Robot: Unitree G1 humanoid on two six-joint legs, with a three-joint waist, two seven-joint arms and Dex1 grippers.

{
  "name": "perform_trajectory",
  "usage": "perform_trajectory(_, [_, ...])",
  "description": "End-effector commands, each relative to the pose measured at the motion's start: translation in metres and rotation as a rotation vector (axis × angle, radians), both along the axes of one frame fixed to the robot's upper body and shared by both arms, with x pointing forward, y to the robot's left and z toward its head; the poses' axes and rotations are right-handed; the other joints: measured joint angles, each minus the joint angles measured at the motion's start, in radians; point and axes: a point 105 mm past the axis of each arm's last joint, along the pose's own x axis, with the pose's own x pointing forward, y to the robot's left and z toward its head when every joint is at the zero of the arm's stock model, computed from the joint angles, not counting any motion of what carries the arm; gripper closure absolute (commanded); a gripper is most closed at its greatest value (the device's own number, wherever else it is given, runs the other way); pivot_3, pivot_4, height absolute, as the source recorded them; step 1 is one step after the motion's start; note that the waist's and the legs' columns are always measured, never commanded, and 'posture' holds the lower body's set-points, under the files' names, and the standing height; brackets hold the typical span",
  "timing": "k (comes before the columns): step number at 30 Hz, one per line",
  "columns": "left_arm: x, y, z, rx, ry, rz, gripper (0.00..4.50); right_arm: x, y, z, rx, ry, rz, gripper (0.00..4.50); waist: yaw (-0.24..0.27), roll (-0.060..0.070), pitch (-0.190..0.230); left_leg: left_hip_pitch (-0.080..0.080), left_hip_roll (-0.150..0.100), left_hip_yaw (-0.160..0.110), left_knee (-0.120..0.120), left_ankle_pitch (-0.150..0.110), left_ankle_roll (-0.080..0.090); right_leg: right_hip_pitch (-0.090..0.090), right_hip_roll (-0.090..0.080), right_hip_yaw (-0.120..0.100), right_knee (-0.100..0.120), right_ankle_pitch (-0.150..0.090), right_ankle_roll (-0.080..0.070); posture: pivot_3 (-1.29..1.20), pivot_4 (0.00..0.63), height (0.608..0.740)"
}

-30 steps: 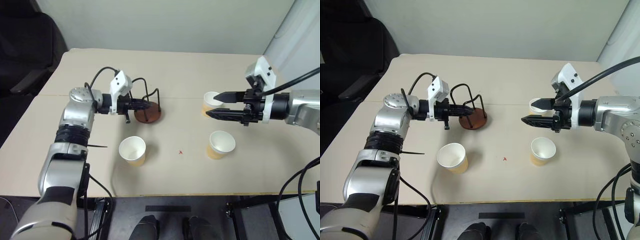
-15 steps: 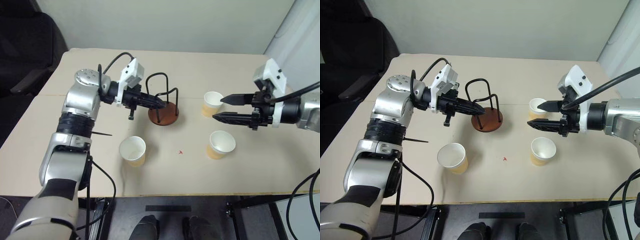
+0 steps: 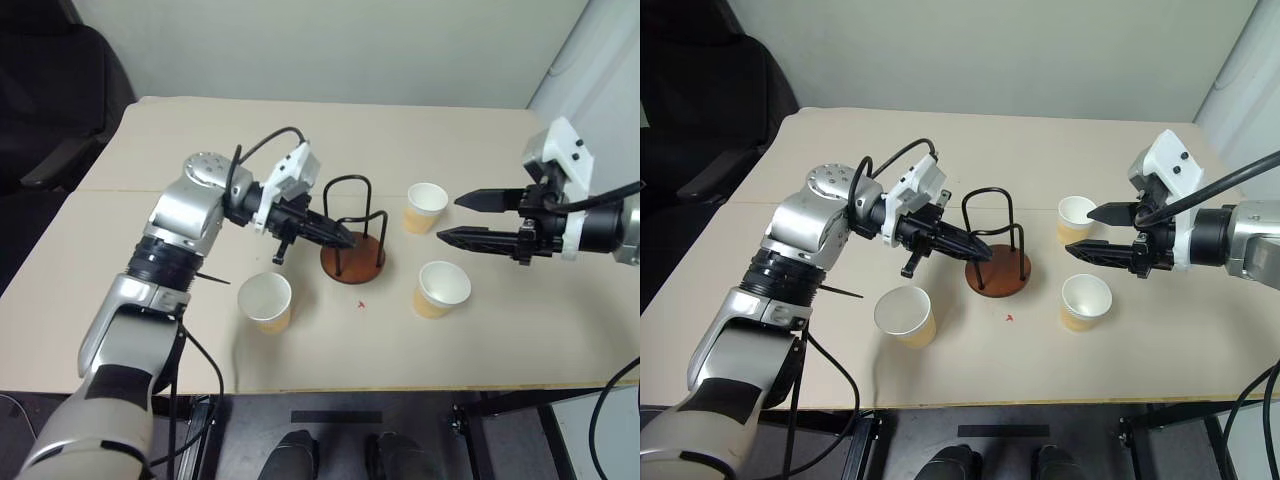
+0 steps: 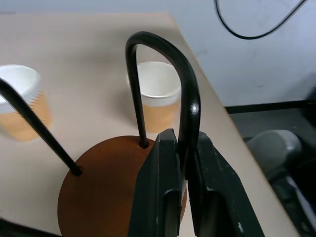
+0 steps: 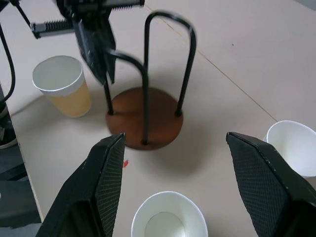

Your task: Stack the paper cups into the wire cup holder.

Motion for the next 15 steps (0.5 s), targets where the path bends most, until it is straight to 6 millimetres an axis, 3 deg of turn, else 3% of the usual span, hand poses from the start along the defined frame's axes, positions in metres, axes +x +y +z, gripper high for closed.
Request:
perform_trajectory(1, [-0.018,0.002,0.003,0.026,-0.011,-0.090,4.46,-0.005,-0.005,0.013,-0.004,-0.060,-0.019,1.21,0.000,0.000,0.000,0.000,0.000,0.000,0.000,0.000,0.000,0.000,0.000,0.000,0.000,0.000,0.000,0.00,0.150,0.740])
perform_trajectory(15, [-0.037,-0.001,-0.014,0.050,0.049,-0.153,4.46,-0.006,-0.008,0.013,-0.019,-0.067,-0.028,1.21,0.003,0.000,0.000,0.000,0.000,0.000,0.001,0.000,0.000,0.000,0.000,0.000,0.000,0.000,0.001,0.00,0.150,0.740])
